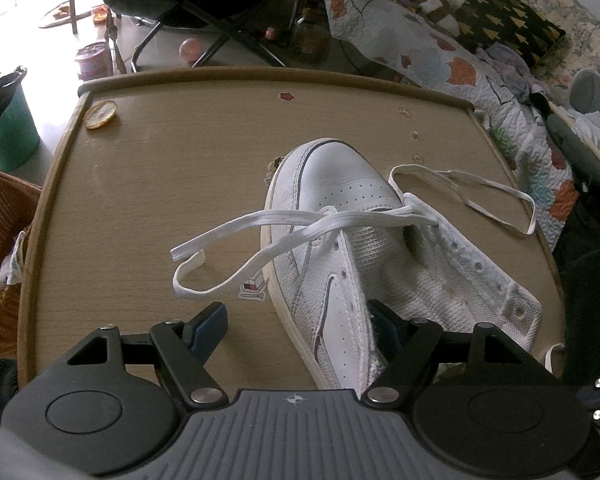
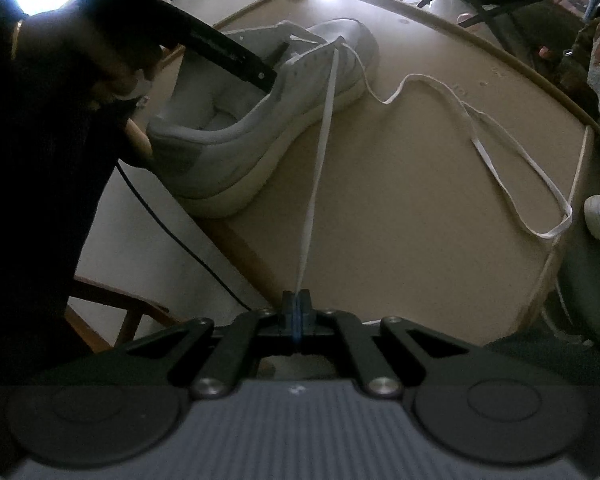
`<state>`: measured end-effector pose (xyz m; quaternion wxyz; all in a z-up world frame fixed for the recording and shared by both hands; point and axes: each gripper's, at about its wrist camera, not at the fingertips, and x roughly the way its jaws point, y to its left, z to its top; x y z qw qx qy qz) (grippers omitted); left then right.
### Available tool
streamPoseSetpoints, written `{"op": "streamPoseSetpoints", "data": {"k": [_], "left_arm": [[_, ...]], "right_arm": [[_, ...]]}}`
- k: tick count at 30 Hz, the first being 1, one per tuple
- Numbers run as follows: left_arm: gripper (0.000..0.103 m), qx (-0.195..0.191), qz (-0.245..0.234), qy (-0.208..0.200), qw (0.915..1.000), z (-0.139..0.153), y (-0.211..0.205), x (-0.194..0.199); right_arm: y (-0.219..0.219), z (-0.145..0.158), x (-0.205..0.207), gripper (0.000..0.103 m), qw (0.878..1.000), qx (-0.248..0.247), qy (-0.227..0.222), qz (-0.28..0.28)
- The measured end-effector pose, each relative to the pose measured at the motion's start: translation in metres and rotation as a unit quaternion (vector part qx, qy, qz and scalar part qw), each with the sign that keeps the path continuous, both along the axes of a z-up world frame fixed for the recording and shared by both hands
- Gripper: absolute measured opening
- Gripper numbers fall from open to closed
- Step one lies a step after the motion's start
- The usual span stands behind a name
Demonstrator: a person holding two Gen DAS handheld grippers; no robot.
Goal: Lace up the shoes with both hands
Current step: 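Pull the white lace up and away from the sneaker with the right tool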
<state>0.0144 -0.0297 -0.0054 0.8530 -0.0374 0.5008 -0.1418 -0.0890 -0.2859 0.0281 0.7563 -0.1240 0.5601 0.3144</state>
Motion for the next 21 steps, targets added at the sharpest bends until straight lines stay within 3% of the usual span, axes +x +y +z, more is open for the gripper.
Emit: {"op": "streamPoseSetpoints", "data": {"k": [21], "left_arm": [[0.079,0.001,0.002,0.002,1.0,0.001,-0.001,-0.001]], "right_arm": [[-0.014,0.007,-0.012,0.0,0.999,0.026,-0.011,-0.045]]}}
